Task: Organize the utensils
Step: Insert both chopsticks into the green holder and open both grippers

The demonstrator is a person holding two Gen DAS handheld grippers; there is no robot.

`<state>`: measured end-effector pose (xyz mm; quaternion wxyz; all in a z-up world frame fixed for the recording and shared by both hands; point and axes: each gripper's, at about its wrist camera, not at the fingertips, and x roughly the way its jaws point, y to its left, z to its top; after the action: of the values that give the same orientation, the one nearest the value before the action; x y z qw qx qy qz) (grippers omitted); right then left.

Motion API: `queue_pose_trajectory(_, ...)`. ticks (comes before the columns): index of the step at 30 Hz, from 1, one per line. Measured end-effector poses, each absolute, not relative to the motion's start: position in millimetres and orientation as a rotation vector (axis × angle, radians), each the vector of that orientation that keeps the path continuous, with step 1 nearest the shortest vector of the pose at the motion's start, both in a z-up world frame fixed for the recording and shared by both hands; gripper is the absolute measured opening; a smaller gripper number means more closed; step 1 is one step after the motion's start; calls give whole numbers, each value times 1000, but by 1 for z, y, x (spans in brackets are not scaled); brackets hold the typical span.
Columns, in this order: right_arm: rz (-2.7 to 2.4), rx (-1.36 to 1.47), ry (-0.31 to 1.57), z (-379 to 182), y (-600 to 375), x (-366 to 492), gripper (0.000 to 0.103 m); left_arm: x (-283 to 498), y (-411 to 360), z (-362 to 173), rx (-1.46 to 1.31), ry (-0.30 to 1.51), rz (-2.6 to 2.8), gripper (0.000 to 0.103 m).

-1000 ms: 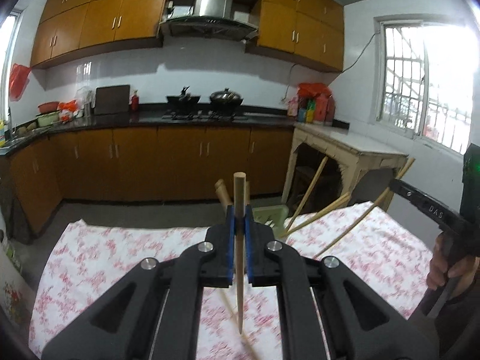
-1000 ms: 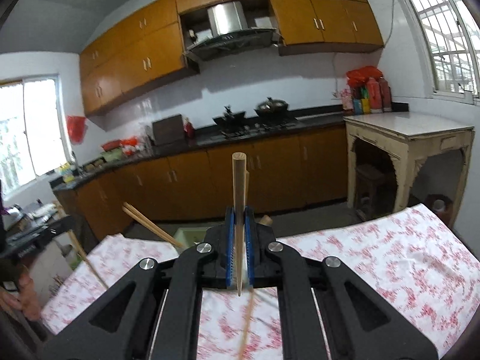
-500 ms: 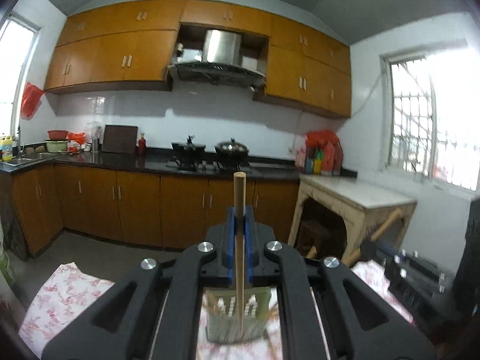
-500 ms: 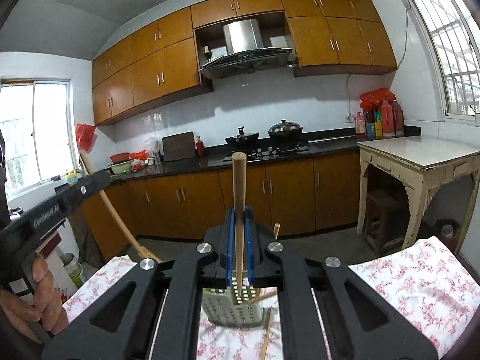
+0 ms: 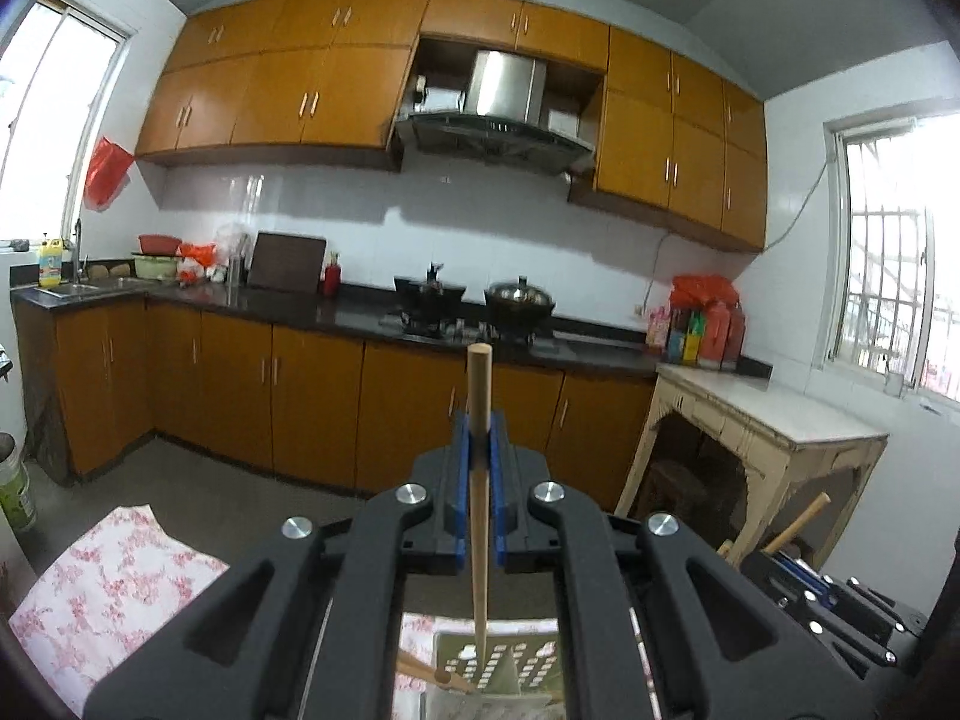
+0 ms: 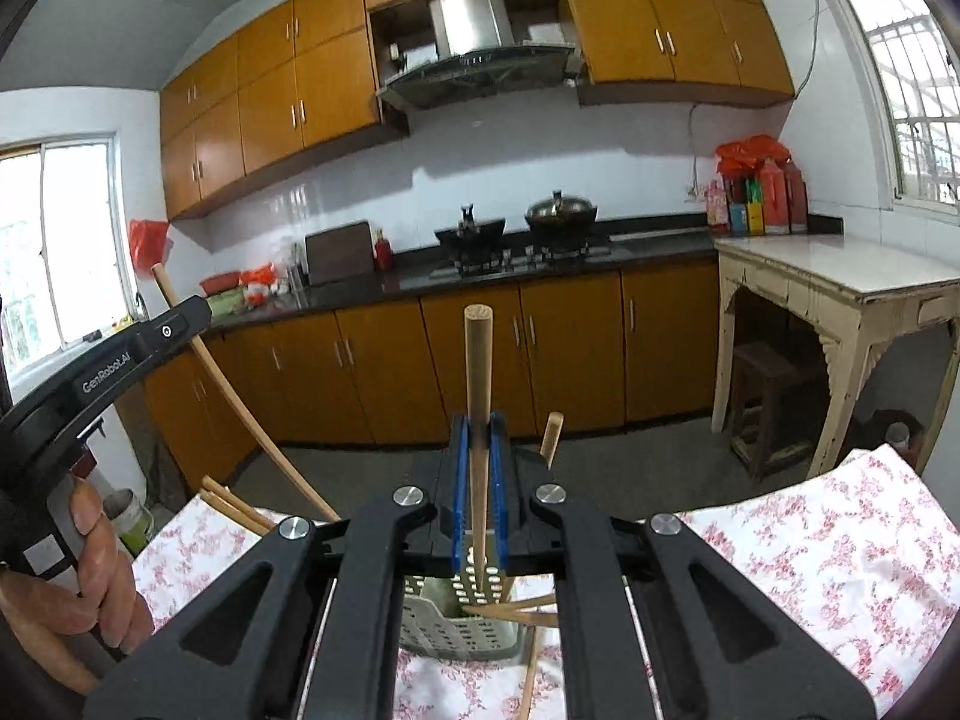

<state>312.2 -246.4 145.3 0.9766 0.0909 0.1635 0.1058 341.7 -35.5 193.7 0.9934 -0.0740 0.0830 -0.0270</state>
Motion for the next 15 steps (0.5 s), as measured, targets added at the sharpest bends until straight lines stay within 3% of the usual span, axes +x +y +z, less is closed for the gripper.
queue_pose_trajectory(10,222,201,425,131,-239,334,8,360,-18,169,-145,290,-61,8)
queue_pose_trajectory(12,205,194,437,129,-240,335,18,357,-12,168,-153,300,-59,21)
queue_pose_trajectory(13,194,193,433,130,-242,334,33,355,-10,169,-154,298,-55,24)
queue_pose_trajectory(15,178,211,417,132,-247,328,39,350,-4,173,-153,289,-48,26)
